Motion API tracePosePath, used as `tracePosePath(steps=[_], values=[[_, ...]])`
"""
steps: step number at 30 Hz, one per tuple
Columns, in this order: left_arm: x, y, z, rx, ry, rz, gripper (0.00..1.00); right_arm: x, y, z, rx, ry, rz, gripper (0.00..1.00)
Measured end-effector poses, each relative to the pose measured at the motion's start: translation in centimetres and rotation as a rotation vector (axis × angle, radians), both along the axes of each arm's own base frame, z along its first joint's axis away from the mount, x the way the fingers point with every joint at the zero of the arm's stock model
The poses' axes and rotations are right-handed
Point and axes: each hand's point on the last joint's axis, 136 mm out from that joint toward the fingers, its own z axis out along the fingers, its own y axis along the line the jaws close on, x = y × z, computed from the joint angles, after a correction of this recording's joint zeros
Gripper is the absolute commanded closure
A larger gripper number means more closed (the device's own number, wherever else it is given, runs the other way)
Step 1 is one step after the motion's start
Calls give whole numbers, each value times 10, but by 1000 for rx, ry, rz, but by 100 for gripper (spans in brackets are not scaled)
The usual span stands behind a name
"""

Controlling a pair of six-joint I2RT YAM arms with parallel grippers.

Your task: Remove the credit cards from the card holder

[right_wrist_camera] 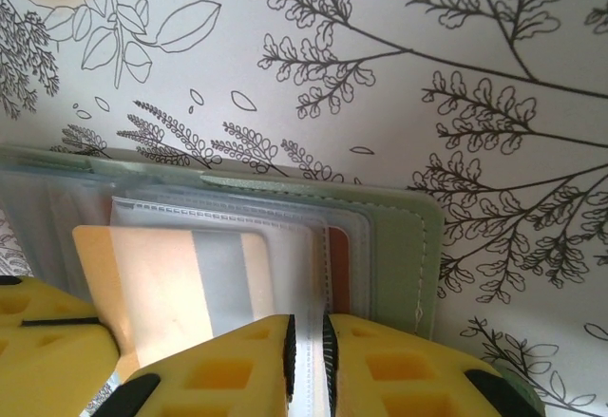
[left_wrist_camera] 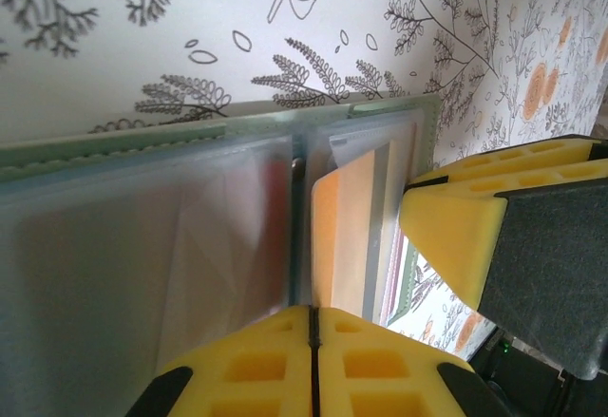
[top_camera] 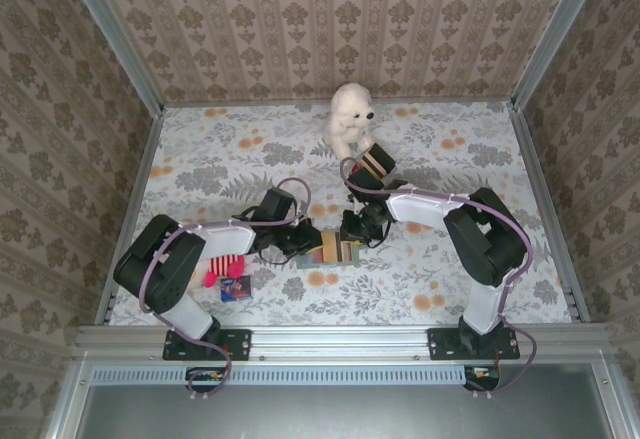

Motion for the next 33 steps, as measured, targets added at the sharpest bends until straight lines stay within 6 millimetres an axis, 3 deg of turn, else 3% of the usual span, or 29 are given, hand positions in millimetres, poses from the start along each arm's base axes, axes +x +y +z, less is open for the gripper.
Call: tracePosePath(steps=[5,13,24,28,33], values=[[-1,4,-1,13,-1,-1,92,2,1,3,3,-22,16,80],[-2,5,-2,19,6,0,92,3,16,28,73,-98,54,81],[-1,8,-4,30,11,6,88,-10,18,1,22,-26,84,81],[-1,8,-4,30,7,2,81,-9,20,2,29,-25,87,82],[-1,7,-2,22,2,0,79,-9,21,2,34,-20,92,82]])
